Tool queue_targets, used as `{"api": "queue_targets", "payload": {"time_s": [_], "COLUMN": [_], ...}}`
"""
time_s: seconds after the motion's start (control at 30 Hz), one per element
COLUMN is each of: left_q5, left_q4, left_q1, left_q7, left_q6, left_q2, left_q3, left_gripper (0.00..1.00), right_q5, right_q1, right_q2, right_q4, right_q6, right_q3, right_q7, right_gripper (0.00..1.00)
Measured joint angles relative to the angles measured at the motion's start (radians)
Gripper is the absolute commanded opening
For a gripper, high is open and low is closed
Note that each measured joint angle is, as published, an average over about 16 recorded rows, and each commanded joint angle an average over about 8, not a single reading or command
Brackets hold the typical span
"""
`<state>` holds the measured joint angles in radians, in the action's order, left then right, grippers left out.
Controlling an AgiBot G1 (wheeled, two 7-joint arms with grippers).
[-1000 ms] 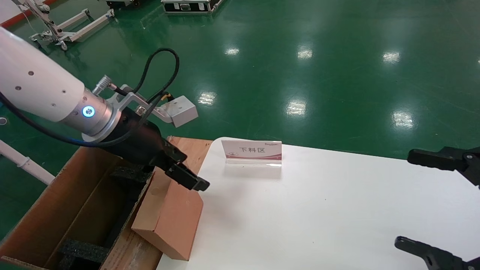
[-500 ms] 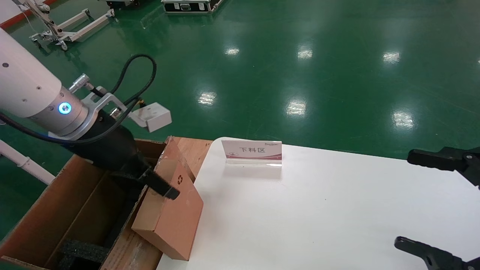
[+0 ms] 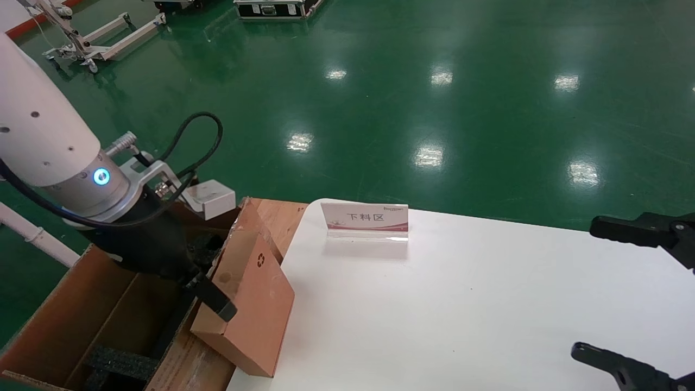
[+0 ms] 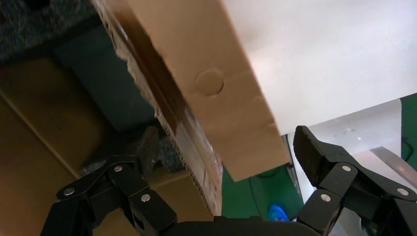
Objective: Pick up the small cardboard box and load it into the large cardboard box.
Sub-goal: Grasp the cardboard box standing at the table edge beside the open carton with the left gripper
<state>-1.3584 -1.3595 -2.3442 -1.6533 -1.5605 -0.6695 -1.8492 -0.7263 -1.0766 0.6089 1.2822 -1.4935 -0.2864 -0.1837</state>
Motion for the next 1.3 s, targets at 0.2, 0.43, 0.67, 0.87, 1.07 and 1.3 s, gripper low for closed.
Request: {"api": "queue_targets", "payload": {"time_s": [0.2, 0.43, 0.67, 0.87, 1.07, 1.3], "left_q5": [0.014, 0.016, 0.008, 0.004, 0.0, -0.002], "left_q4": [0.0, 0.001, 0.001, 0.002, 0.002, 0.002], "left_q1": [-0.015, -0.016, -0.003, 0.017, 0.037, 0.054], "left_q7": [-0.017, -0.012, 0.01, 0.031, 0.049, 0.067], "left_q6": [0.024, 0.064, 0.114, 0.157, 0.192, 0.216], "left_q2": [-0.004, 0.014, 0.039, 0.058, 0.071, 0.079], "left_q3": [-0.053, -0.074, -0.076, -0.075, -0.076, -0.078], "left_gripper": [1.0, 1.0, 1.0, 1.0, 1.0, 1.0], "right_q5": [0.0, 0.001, 0.001, 0.001, 0.001, 0.002], "right_q1": [0.0, 0.0, 0.0, 0.0, 0.0, 0.0], "right_q2": [0.0, 0.0, -0.001, -0.001, -0.001, -0.001], "right_q4": [0.0, 0.0, 0.0, 0.0, 0.0, 0.0], "right_q6": [0.0, 0.0, 0.001, 0.001, 0.001, 0.001], "right_q3": [0.0, -0.001, -0.001, -0.002, -0.002, -0.002], "right_q7": [0.0, 0.0, 0.001, 0.001, 0.001, 0.001], "right_gripper": [1.0, 1.0, 1.0, 1.0, 1.0, 1.0]}}
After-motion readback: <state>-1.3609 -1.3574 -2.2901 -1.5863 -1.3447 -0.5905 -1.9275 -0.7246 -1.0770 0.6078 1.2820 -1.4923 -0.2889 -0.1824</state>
